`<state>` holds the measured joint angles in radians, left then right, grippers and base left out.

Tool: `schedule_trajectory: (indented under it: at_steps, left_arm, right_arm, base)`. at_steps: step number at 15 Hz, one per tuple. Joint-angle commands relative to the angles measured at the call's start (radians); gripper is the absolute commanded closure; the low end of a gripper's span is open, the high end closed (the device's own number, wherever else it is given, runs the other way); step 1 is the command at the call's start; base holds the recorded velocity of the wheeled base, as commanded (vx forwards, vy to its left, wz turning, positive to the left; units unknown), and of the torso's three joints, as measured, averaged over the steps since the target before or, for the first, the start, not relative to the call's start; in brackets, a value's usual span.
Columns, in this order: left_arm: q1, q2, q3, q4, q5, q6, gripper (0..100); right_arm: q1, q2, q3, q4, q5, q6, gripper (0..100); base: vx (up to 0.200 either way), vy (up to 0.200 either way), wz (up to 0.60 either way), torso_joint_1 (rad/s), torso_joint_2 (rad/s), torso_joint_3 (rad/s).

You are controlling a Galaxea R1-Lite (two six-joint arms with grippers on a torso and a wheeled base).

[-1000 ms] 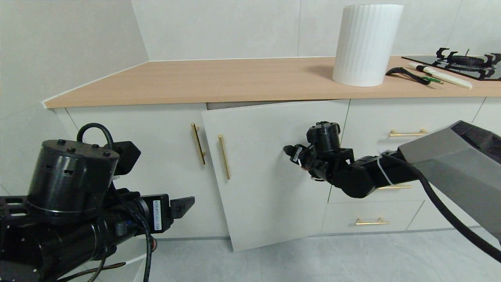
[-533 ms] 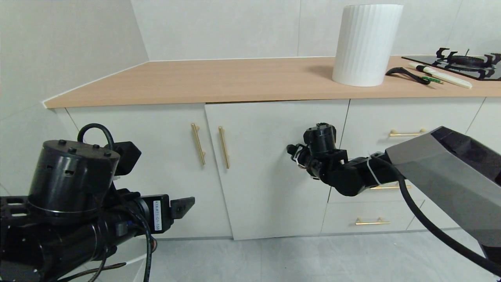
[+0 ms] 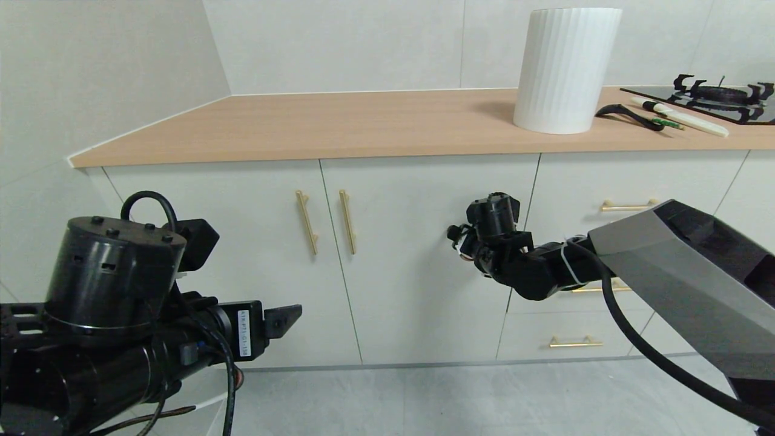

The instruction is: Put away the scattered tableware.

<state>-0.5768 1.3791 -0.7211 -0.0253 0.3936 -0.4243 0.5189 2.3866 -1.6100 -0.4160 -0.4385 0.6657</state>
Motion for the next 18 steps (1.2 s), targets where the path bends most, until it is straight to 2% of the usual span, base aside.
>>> schedule_trajectory:
  at_steps: [1,3,6,7,8,13,15,17,18]
  left_arm:
    - [0.0,0.001,0.0,-0.001,0.001,-0.001,0]
    - [0.0,0.001,0.0,-0.001,0.001,-0.001,0]
    - [0.0,0.0,0.0,-0.002,0.001,-0.001,0]
    - [0.0,0.0,0.0,-0.002,0.001,-0.001,0]
    - [0.0,0.0,0.0,-0.001,0.001,-0.001,0]
    - [0.0,-0.009,-0.001,-0.002,-0.001,-0.001,0]
    - [0.003,-0.037,-0.011,-0.002,-0.001,0.002,0]
    - [0.029,-0.094,-0.023,-0.004,-0.002,0.022,0]
    - [0.029,-0.129,-0.021,-0.022,-0.004,0.022,0]
  right_arm:
    - [0.004,-0.018,0.015,-0.001,0.001,0.002,0]
    - [0.021,-0.079,0.097,-0.001,0.05,0.002,0]
    - [0.043,-0.276,0.377,-0.001,0.34,-0.032,0]
    - [0.039,-0.36,0.472,-0.007,0.503,-0.074,0]
    - [0.039,-0.382,0.49,-0.009,0.535,-0.078,0]
    - [0.033,-0.437,0.504,-0.004,0.534,-0.098,0]
    - [0.027,-0.544,0.564,-0.001,0.52,-0.149,0]
    - [0.021,-0.685,0.634,0.0,0.508,-0.183,0]
    - [0.019,-0.748,0.667,0.0,0.474,-0.21,0]
  base:
    - [0.0,0.0,0.0,0.0,0.0,0.0]
    - [0.0,0.0,0.0,0.0,0.0,0.0]
    - [0.0,0.0,0.0,0.0,0.0,0.0]
    - [0.0,0.0,0.0,0.0,0.0,0.0]
    - [0.0,0.0,0.0,0.0,0.0,0.0]
    - [0.0,0.0,0.0,0.0,0.0,0.0]
    - [0.0,0.0,0.0,0.0,0.0,0.0]
    - [0.0,0.0,0.0,0.0,0.0,0.0]
    - [0.0,0.0,0.0,0.0,0.0,0.0]
